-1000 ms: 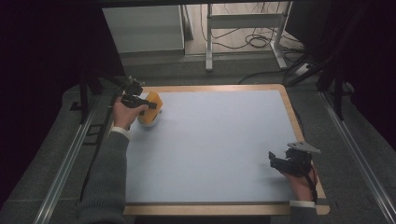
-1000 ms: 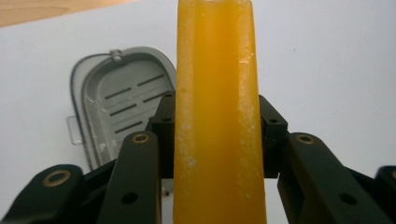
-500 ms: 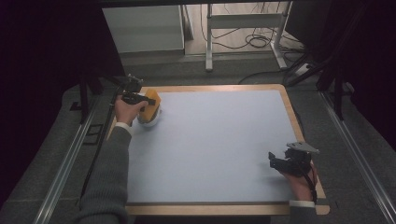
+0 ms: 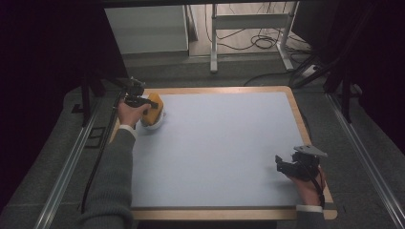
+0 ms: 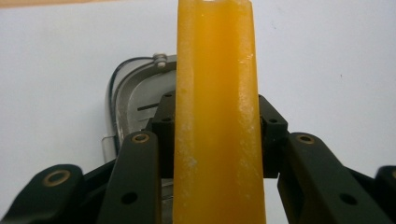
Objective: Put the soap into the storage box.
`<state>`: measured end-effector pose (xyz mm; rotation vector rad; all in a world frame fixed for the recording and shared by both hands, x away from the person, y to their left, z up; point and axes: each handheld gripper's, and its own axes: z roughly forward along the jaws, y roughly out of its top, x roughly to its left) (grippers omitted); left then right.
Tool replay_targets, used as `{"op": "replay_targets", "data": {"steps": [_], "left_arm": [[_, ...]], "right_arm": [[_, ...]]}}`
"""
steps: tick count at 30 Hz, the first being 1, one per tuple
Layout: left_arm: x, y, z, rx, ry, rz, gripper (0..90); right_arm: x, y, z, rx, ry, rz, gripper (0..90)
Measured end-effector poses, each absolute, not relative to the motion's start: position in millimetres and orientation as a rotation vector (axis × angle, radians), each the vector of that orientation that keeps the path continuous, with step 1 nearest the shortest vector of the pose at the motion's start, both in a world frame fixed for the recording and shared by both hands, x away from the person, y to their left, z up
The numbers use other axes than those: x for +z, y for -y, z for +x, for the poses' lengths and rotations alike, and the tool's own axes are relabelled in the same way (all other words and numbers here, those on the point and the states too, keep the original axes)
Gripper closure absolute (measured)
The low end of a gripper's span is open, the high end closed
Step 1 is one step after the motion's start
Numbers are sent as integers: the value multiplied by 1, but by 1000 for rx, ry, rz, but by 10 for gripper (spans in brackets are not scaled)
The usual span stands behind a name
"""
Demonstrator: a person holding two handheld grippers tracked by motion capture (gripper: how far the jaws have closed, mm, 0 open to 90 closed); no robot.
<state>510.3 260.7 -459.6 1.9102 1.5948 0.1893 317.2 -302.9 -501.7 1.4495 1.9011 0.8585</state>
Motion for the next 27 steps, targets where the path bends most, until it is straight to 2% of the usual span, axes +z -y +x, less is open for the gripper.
{"op": "replay_targets", "data": {"steps": [9, 12, 13, 14, 15, 17, 21, 27], "left_arm": [[-472, -269, 510, 196, -1645, 1867, 601], [-469, -273, 507, 206, -1633, 1786, 532], [-467, -273, 506, 210, -1629, 1783, 435], [-465, -273, 505, 218, -1622, 1794, 435], [-461, -274, 502, 258, -1617, 1814, 353], [-459, -276, 499, 304, -1631, 1828, 302], [-457, -285, 492, 331, -1658, 1799, 246], [-454, -289, 477, 311, -1582, 1799, 246]], "right_arm": [[-502, 302, 317, 856, -1905, 1450, 112], [-502, 302, 317, 855, -1905, 1449, 112], [-502, 302, 317, 857, -1907, 1446, 112], [-502, 302, 317, 857, -1907, 1446, 112], [-502, 301, 317, 857, -1907, 1444, 112], [-502, 300, 317, 857, -1910, 1442, 112], [-502, 300, 317, 854, -1911, 1439, 112], [-503, 299, 317, 850, -1915, 1437, 112]]}}
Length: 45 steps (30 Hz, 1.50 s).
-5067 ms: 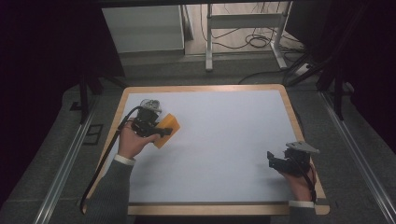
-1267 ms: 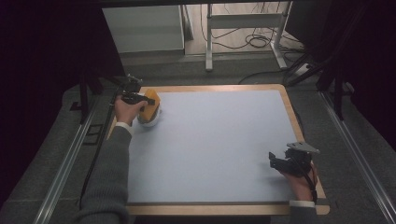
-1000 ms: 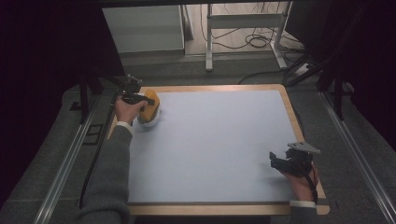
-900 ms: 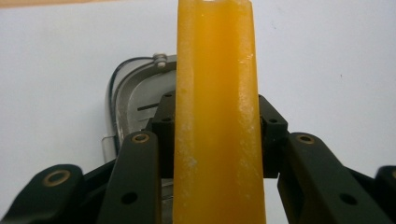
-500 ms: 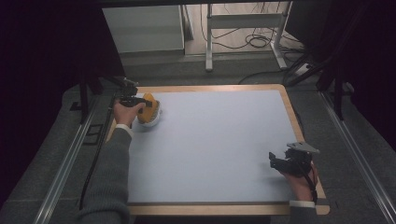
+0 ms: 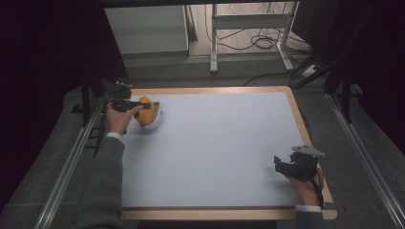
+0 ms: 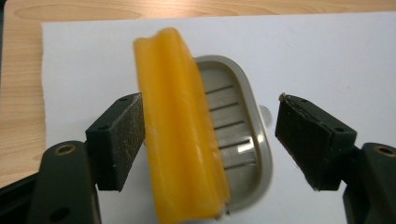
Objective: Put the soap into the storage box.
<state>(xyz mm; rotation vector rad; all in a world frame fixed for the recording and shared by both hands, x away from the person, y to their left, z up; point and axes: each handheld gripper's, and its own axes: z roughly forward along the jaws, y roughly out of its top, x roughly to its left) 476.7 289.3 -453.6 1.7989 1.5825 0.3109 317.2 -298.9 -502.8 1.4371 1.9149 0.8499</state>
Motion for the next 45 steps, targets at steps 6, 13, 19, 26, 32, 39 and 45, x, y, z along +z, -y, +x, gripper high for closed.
{"op": "replay_targets", "data": {"steps": [6, 13, 19, 26, 32, 39, 45], "left_arm": [[-447, -284, 452, 362, -1502, 1837, 240], [-448, -268, 423, 298, -1340, 1914, 231], [-457, -248, 396, 238, -1225, 1939, 228], [-476, -227, 356, 189, -1089, 1933, 237], [-491, -215, 335, 189, -1050, 1950, 241], [-501, -211, 326, 148, -1036, 1944, 245], [-501, -208, 318, 187, -1004, 1941, 267]], "right_arm": [[-503, 299, 317, 847, -1917, 1440, 112], [-504, 297, 319, 847, -1924, 1435, 112], [-503, 295, 318, 850, -1925, 1431, 112], [-503, 295, 318, 847, -1924, 1432, 112], [-504, 295, 318, 846, -1924, 1431, 111], [-504, 294, 319, 839, -1930, 1427, 112], [-504, 294, 319, 838, -1932, 1422, 112]]}}
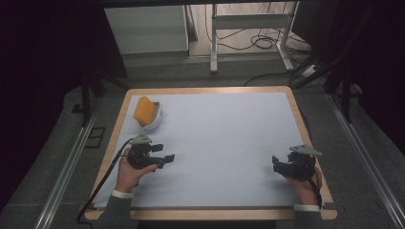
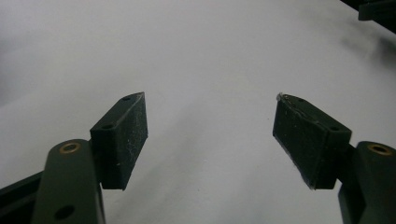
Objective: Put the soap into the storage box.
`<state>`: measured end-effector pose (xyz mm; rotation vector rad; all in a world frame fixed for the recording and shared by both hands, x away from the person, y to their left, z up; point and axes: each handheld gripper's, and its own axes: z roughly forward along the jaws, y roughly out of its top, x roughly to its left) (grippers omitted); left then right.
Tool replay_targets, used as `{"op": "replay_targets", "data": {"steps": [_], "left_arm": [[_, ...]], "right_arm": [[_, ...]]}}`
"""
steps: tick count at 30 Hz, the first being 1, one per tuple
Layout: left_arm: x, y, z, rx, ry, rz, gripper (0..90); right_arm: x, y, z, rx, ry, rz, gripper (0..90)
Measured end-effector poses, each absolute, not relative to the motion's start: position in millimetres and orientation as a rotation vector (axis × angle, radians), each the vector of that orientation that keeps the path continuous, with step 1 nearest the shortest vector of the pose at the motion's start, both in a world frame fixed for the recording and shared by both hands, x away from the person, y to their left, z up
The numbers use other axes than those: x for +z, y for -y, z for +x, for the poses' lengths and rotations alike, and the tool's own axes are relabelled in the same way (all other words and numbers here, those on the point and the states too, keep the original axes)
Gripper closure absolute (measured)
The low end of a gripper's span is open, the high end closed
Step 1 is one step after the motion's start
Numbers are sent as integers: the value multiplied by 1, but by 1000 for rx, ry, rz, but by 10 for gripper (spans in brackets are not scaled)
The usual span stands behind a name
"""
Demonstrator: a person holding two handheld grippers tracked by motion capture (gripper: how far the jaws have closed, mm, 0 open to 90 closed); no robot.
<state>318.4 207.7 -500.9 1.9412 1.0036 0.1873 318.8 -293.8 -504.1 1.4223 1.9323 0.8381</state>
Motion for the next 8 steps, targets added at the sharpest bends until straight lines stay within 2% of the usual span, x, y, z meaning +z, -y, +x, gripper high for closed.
{"op": "replay_targets", "data": {"steps": [8], "left_arm": [[-501, -205, 314, 179, -985, 1958, 256]], "right_arm": [[-503, 293, 318, 847, -1931, 1418, 112]]}}
